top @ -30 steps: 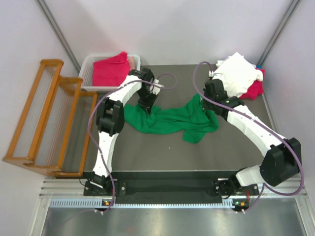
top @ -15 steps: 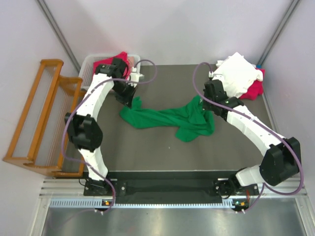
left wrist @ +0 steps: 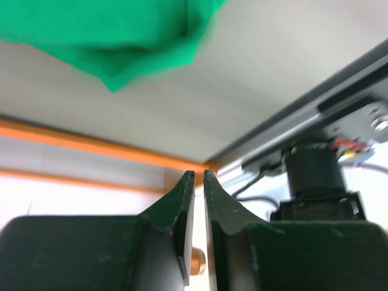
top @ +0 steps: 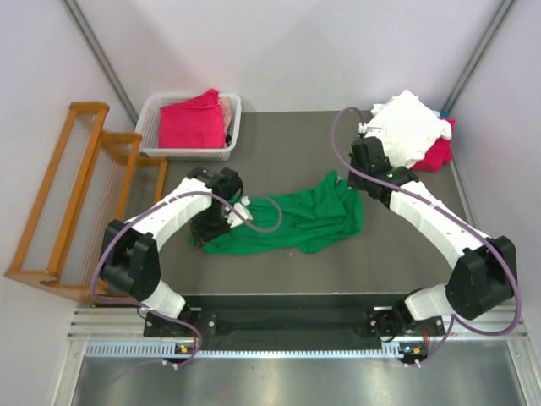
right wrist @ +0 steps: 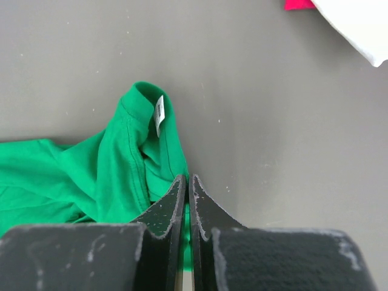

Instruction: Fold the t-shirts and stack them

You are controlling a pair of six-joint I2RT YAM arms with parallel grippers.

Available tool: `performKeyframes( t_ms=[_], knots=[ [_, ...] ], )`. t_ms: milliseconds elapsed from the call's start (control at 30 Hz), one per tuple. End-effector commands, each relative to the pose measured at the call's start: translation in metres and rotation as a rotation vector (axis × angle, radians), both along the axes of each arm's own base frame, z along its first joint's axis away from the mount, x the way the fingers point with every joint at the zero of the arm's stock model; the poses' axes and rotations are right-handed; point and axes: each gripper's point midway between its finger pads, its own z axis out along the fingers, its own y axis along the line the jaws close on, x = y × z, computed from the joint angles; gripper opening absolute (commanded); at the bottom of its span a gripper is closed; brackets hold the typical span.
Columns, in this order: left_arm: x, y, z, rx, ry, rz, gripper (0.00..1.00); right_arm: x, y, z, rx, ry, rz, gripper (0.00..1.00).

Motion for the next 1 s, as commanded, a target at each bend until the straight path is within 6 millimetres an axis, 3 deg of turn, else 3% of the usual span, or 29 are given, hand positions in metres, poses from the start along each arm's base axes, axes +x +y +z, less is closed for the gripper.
performKeyframes(
  t_ms=[0, 67, 167, 200, 300, 400, 567, 600, 700, 967],
  knots=[
    [-0.027, 0.039, 0.019, 0.208, 0.115, -0.048, 0.18, 0.011, 0.003, 0.017, 0.039, -0.072, -0.012, 0.00],
    [-0.018, 0.026, 0.021, 0.154, 0.109, -0.044, 0.17, 0.011, 0.003, 0.017, 0.038, -0.072, -0.013, 0.00],
    [0.021, -0.006, 0.045, -0.028, -0.003, -0.006, 0.16, 0.012, 0.003, 0.016, 0.034, -0.067, -0.010, 0.00],
    [0.049, -0.017, 0.063, -0.089, -0.107, 0.013, 0.16, 0.012, 0.004, 0.015, 0.035, -0.065, -0.008, 0.00],
    [0.112, -0.027, 0.075, -0.154, -0.273, 0.123, 0.16, 0.011, 0.004, 0.016, 0.042, -0.067, -0.006, 0.00],
    [0.151, -0.037, 0.047, -0.178, -0.265, 0.213, 0.15, 0.010, 0.003, 0.016, 0.039, -0.065, -0.009, 0.00],
    [0.163, -0.056, -0.004, -0.222, -0.143, 0.269, 0.16, 0.008, 0.002, 0.019, 0.037, -0.071, -0.007, 0.00],
    [0.162, -0.065, -0.017, -0.255, -0.089, 0.278, 0.18, 0.008, 0.002, 0.019, 0.036, -0.071, -0.008, 0.00],
    [0.163, -0.077, -0.032, -0.290, -0.028, 0.294, 0.28, 0.008, 0.002, 0.017, 0.034, -0.067, -0.006, 0.00],
    [0.188, -0.080, -0.026, -0.339, -0.083, 0.303, 0.43, 0.007, 0.002, 0.008, 0.030, -0.051, -0.001, 0.00]
  ],
)
